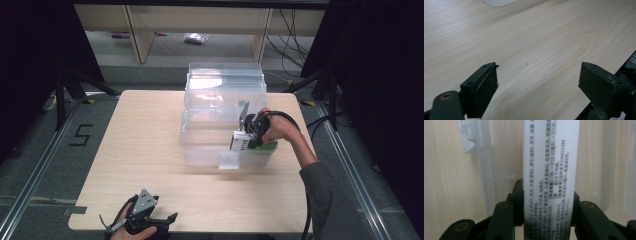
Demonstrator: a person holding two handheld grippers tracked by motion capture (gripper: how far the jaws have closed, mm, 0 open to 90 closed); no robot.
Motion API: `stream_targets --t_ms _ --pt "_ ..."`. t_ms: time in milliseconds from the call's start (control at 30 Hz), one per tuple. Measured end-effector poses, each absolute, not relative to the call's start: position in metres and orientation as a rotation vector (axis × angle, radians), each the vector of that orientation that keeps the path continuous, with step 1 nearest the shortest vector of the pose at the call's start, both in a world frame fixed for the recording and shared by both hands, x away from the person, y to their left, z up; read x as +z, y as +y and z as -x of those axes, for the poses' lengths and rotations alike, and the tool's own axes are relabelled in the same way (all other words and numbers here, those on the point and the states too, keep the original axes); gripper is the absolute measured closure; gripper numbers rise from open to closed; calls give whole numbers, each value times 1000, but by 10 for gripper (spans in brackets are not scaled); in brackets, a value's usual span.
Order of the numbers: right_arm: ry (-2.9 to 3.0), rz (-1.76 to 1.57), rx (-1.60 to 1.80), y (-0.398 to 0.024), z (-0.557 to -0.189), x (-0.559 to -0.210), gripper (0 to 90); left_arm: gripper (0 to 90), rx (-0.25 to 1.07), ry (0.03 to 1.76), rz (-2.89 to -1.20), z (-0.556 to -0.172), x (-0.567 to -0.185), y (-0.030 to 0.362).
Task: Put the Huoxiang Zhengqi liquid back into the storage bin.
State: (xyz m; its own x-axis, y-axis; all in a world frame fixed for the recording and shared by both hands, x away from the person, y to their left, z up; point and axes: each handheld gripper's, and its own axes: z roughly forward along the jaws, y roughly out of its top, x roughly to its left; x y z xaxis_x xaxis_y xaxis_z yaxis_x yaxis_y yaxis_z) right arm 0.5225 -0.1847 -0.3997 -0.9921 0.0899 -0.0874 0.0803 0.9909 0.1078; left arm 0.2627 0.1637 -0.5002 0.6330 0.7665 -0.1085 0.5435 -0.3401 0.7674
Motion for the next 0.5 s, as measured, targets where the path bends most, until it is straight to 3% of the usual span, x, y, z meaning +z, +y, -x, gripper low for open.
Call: stream_targets --t_ms 200,500 --pt "3040 -101 145 -182 -524 -405 619 149 346 1024 -2033 -263 -500 164" --pt "3033 -261 275 -194 -518 -383 508 149 337 1019 -2042 -263 -501 164"
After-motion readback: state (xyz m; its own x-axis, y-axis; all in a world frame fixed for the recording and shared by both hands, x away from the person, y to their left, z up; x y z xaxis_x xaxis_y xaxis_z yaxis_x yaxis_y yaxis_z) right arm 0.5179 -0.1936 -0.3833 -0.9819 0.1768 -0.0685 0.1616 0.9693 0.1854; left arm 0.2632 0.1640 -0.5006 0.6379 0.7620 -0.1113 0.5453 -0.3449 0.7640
